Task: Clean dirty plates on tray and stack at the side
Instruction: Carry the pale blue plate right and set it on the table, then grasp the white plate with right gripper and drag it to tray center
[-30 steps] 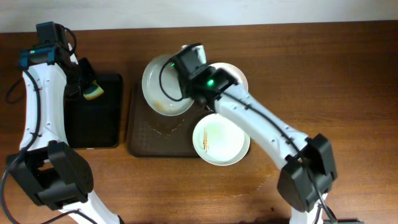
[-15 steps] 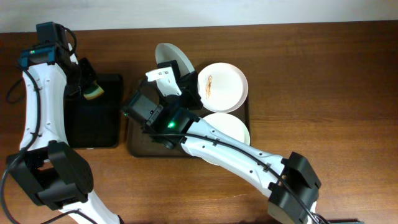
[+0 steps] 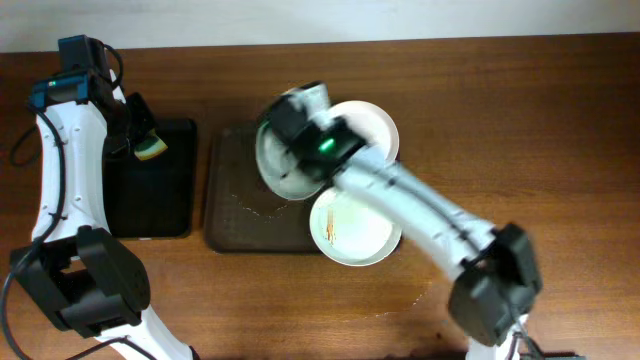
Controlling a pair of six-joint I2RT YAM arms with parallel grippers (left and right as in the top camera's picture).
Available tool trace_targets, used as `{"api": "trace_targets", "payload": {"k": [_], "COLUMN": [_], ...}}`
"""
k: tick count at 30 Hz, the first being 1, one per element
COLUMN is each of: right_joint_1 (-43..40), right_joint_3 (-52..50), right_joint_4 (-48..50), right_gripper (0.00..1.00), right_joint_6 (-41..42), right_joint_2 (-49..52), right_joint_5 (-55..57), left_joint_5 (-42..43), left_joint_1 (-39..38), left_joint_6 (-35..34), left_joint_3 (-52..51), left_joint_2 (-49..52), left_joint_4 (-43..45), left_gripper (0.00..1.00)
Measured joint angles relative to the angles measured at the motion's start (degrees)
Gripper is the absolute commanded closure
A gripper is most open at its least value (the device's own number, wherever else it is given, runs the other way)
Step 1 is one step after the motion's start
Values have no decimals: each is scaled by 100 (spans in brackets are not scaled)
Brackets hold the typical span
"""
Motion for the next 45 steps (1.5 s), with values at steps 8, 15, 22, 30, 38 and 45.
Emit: {"api": "trace_targets", "payload": {"k": [8, 15, 22, 30, 38, 45], "right_joint_1": [-3823, -5272, -5840, -5571, -3274, -2094], "right_joint_3": [-107, -1816, -3064, -3021, -3093, -3556], "right_joint_4": [-927, 122, 1296, 468, -192, -249], "right_gripper": [96, 96, 37, 34, 51, 71], "right_joint_6": [7, 11, 22, -332, 417, 1082], "right_joint_2": [-378, -378, -380, -909, -1443, -1134], "right_joint_5": [-2122, -2293, -2358, -4286, -4478, -3759], "left_joint_5": [0, 0, 0, 0, 0, 0], "left_joint_1": [0, 0, 0, 0, 0, 0], "left_joint_6": [0, 0, 0, 0, 0, 0], "left_joint_3": [0, 0, 0, 0, 0, 0], "left_joint_2": [0, 0, 0, 0, 0, 0], "left_joint_4": [15, 131, 149, 149, 144, 125], "left_gripper": [99, 99, 99, 100, 100, 100]}}
